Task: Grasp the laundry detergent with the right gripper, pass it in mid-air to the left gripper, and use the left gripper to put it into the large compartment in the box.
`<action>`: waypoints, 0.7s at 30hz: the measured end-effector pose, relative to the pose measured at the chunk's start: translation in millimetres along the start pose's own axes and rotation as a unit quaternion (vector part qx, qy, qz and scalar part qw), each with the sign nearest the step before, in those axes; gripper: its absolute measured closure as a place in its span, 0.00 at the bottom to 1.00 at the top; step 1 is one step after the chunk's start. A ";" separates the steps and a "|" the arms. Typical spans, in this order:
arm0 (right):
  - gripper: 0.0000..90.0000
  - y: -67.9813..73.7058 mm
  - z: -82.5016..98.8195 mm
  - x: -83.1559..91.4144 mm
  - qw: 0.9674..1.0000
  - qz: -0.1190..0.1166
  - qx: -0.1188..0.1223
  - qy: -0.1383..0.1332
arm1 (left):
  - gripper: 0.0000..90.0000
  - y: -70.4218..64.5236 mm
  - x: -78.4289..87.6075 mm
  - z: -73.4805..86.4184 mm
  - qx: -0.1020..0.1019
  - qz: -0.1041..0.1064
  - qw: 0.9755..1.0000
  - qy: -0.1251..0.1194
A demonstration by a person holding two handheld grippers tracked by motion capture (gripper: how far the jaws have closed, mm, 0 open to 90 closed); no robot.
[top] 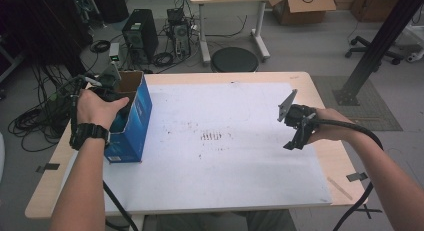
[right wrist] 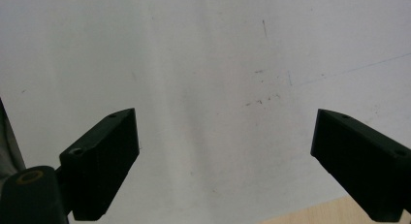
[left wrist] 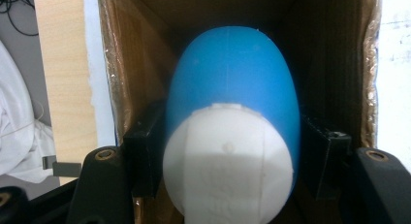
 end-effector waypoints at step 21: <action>0.11 1.2 3.0 3.2 1.000 -0.001 -0.003 -0.001 | 0.34 -4.4 11.7 -0.4 -0.011 -0.009 1.000 0.001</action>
Point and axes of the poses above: each handheld gripper's, and its own axes: x roughly backward along the jaws, z roughly out of its underside, y roughly to its left, the point moved 4 cm from there along -x, roughly forward along the jaws, and after that the axes turned 6 degrees about y, right-handed, at the moved point
